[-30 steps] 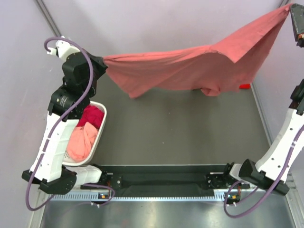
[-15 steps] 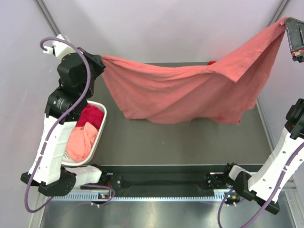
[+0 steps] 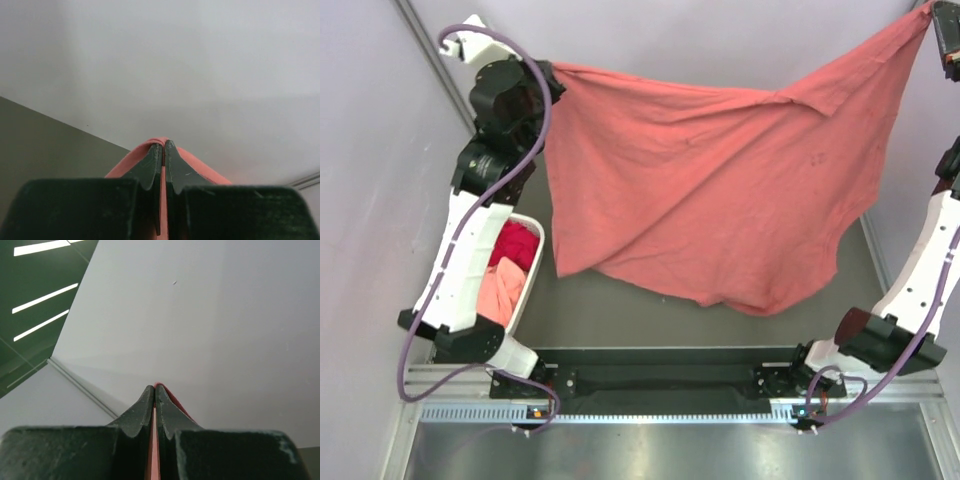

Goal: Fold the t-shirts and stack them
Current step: Flatten the tshirt out

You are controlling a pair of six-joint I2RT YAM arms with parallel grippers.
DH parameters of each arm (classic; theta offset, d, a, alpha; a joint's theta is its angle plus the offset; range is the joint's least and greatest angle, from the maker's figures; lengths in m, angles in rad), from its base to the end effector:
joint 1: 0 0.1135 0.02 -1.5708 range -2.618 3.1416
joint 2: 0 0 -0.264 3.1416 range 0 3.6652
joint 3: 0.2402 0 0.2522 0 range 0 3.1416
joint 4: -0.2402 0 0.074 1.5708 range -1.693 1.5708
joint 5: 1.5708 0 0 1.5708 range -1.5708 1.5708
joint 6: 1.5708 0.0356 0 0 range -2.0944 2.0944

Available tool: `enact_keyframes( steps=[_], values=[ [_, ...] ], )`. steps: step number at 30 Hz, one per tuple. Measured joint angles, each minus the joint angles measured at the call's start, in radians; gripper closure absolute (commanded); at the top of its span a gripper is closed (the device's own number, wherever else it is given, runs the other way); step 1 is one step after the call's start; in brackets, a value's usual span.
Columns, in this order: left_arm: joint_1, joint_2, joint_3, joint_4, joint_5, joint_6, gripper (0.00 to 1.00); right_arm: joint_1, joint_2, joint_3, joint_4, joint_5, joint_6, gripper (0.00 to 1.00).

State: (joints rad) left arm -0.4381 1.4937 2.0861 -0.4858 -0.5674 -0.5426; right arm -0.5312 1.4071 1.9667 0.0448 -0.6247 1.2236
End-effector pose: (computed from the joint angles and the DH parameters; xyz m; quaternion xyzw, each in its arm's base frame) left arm 0.2552 -0.0984 0.5743 -0.2414 0.6300 -0.1712 0.7180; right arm 0.2152 -0.1023 0.6133 0.1661 0.4919 0.4202 0.7442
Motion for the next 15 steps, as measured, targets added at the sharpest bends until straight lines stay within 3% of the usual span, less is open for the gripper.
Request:
enact_keyframes(
  steps=[8, 15],
  values=[
    [0.0, 0.066, 0.009, -0.008, 0.053, 0.01, 1.0, 0.0, 0.046, 0.02, -0.002, -0.004, 0.006, 1.0],
    [0.001, -0.049, -0.065, -0.01, 0.079, 0.01, 1.0, 0.0, -0.084, 0.019, -0.062, -0.018, -0.054, 1.0]
  ],
)
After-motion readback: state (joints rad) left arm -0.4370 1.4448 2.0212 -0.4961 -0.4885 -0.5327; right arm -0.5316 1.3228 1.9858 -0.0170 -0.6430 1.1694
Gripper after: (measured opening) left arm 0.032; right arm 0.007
